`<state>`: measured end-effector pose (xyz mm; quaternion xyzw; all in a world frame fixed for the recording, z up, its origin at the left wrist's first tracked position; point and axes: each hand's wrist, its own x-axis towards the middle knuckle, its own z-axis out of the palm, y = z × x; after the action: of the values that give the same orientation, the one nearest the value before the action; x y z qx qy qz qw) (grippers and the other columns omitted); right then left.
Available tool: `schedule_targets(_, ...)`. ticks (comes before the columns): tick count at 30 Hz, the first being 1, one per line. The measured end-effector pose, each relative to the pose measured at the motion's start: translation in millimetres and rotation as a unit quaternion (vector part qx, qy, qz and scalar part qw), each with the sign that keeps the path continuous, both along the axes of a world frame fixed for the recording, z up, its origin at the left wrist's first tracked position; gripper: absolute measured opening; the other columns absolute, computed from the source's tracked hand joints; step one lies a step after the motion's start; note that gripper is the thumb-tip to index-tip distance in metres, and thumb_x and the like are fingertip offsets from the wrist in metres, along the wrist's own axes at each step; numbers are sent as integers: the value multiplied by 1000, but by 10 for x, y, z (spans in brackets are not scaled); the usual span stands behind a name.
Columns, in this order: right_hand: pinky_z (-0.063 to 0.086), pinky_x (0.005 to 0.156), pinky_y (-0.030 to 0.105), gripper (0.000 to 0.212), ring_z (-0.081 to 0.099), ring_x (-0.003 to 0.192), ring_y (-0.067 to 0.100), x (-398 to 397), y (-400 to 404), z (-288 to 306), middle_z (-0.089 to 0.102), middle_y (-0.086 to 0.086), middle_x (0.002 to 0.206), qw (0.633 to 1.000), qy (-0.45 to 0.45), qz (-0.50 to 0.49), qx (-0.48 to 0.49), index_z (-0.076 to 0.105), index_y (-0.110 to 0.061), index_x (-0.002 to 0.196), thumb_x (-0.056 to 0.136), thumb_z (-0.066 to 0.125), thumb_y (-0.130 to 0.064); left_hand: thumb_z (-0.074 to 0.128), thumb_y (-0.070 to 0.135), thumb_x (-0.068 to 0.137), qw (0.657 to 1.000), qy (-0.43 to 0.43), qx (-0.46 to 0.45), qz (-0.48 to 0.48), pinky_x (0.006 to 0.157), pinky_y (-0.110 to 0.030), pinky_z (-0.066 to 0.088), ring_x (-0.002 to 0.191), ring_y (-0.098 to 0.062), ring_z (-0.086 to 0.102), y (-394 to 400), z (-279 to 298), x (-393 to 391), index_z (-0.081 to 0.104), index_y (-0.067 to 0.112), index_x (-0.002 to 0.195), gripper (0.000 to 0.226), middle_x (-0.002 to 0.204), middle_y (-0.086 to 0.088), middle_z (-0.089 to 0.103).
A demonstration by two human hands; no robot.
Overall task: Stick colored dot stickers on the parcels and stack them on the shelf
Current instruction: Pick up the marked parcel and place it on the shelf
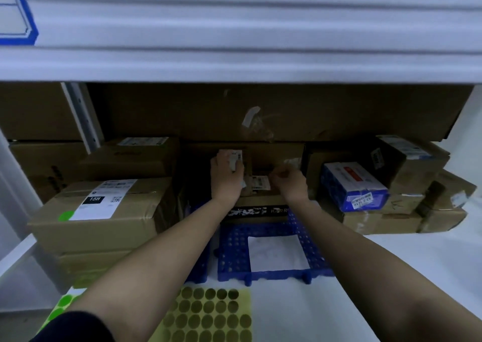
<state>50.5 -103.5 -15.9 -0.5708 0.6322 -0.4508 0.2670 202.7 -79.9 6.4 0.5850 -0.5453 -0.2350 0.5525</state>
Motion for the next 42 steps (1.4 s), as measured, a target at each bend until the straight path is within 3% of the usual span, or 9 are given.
schedule_targets(6,52,76,35,22,63,86,20,-465,167,44,66,1,94,999,-9,-39,0,62,-16,100,90,62,-36,45,24,98,995,21,58,-74,86,-19,41,110,-12,47,61,124,-547,44,18,133,35,133,-3,44)
schedule_targets(15,49,76,37,31,65,74,22,-1314,510,196,67,0,66,996,-27,-74,-38,61,-18,64,92,60,-30,45,28,98,975,17,171,-143,88,-28,36,122,-22,46,146,212,-1449,39,18,139,42,139,-5,43)
schedule_targets(21,53,80,39,21,64,85,22,-1938,607,233,64,3,89,995,-7,-94,-39,59,-14,97,93,57,-35,46,26,98,958,29,215,-190,89,-28,36,124,-24,45,196,216,-2073,39,15,139,43,139,-8,43)
schedule_targets(26,52,70,34,30,64,71,18,-2428,555,229,65,2,76,993,0,-119,-16,58,-14,84,94,53,-42,46,18,97,950,19,218,-224,89,-37,50,103,-27,61,218,223,-2626,57,11,107,15,115,-16,61)
schedule_targets(29,49,61,28,36,63,67,18,-2715,522,200,65,3,71,989,-35,-142,-10,56,-17,73,99,45,-38,47,24,96,942,-2,232,-241,95,-38,48,107,-28,58,196,172,-2936,46,9,127,35,122,-14,57)
schedule_targets(31,45,58,26,38,62,67,20,-2914,482,168,64,5,72,987,-42,-156,2,59,-11,77,101,41,-34,44,24,98,941,-22,232,-245,94,-34,43,110,-28,53,212,181,-3126,44,9,128,34,120,-12,55)
schedule_targets(34,50,70,36,36,65,79,29,-3177,417,116,68,13,85,983,-42,-177,18,64,-7,91,100,38,-31,41,20,99,937,-35,239,-252,82,-30,38,98,-24,50,194,163,-3378,50,11,102,12,95,-7,53)
schedule_targets(38,53,81,42,27,65,85,29,-3526,349,65,69,11,90,981,-41,-185,44,63,-8,100,96,39,-20,44,18,98,926,-58,258,-268,78,-26,38,99,-19,47,163,115,-3685,43,8,134,37,125,-11,50)
schedule_targets(42,44,73,36,18,56,84,26,-3850,275,42,59,6,83,976,-17,-210,59,58,-9,92,94,42,-17,45,18,98,920,-72,273,-271,85,-26,40,112,-22,48,143,129,-3981,36,10,141,45,135,-11,45)
